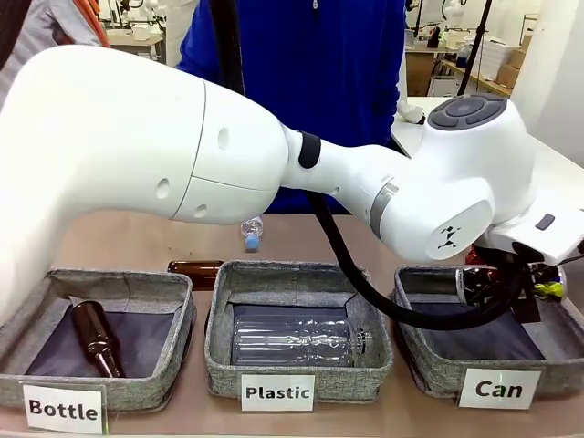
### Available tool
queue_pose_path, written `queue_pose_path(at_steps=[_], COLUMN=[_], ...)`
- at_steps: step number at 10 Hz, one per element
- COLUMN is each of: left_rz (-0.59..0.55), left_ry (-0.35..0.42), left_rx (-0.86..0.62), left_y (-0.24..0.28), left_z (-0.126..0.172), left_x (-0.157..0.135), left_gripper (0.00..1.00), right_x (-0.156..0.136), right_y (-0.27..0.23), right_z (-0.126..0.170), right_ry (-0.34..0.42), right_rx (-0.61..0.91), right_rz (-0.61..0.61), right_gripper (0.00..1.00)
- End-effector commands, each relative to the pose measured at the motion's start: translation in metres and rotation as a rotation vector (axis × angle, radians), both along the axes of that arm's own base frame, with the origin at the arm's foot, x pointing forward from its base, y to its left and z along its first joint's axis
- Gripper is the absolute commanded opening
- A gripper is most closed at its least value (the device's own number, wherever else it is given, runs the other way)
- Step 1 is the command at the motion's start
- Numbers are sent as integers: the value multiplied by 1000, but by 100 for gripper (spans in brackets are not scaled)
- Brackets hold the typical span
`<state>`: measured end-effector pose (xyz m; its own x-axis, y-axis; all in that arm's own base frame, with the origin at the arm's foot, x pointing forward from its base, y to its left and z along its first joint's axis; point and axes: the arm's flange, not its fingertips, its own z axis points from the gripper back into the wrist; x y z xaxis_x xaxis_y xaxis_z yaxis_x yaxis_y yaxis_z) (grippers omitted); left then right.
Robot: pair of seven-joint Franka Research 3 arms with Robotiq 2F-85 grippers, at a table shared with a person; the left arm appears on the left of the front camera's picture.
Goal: Sort the can waste into the basket.
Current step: Pick up the can waste from the table and place it in the right Fabric basket.
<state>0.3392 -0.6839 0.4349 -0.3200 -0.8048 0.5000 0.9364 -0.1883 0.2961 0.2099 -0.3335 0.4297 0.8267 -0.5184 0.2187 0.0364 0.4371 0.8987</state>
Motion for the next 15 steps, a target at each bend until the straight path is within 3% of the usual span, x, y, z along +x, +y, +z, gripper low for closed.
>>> queue_pose_path(at_steps=[1, 3, 6, 8, 11, 14, 15], left_rz=[26, 28, 53, 70, 166, 371, 493], left_ry=[-31, -19, -1, 72, 233, 407, 462], left_rx=[-12, -11, -31, -20, -24, -157, -184], left_y=[-8, -8, 1, 39, 172, 339, 396], left_z=[8, 6, 16, 38, 83, 89, 90], left_x=[-3, -2, 2, 0, 15, 35, 41], left_gripper=[83, 100, 100, 100, 100, 100, 100], right_x=[-2, -2, 0, -4, 13, 52, 58], right_y=[-1, -1, -1, 7, 78, 176, 205], right_z=[1, 1, -1, 11, 34, 36, 38], right_ry=[5, 5, 4, -37, -108, -47, -22], right_rx=[-16, -16, -1, -14, 5, 27, 47], right_rz=[-4, -4, -1, 11, 125, 243, 294], right_gripper=[100, 100, 100, 100, 100, 100, 100])
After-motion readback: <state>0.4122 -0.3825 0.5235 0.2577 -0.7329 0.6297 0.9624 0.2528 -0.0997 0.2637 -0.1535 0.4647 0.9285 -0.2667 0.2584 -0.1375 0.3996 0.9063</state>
